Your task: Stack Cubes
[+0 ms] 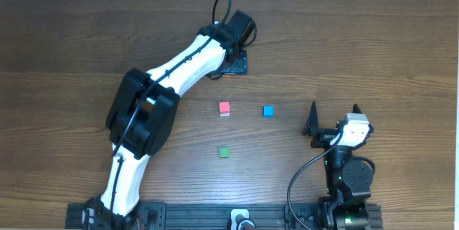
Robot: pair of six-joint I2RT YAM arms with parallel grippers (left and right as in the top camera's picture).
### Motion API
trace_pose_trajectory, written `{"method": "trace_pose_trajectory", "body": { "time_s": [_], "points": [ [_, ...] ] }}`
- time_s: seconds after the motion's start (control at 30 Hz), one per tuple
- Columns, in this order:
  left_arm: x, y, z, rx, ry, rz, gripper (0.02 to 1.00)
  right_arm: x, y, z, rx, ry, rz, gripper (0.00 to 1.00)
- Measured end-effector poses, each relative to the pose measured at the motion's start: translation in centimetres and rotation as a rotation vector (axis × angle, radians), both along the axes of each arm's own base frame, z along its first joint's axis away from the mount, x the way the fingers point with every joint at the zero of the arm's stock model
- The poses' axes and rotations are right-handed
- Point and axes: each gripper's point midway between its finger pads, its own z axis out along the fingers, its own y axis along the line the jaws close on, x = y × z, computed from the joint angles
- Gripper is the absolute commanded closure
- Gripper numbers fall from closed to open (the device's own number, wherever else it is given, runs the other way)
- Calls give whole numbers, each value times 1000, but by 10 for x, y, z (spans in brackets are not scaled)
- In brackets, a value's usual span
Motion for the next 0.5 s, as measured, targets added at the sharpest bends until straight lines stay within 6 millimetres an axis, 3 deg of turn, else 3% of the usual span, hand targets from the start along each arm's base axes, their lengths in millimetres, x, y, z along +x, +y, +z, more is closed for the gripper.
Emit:
{"method": "trace_pose_trajectory", "body": {
  "time_s": [0.2,0.27,0.5],
  "points": [
    [-2,1,-9,12,16,-5,421,0,0,0,0,0,0,7],
    [-2,1,-9,12,16,-7,542,0,0,0,0,0,0,7],
    [-2,1,-9,12,16,-8,748,0,0,0,0,0,0,9]
  ]
}}
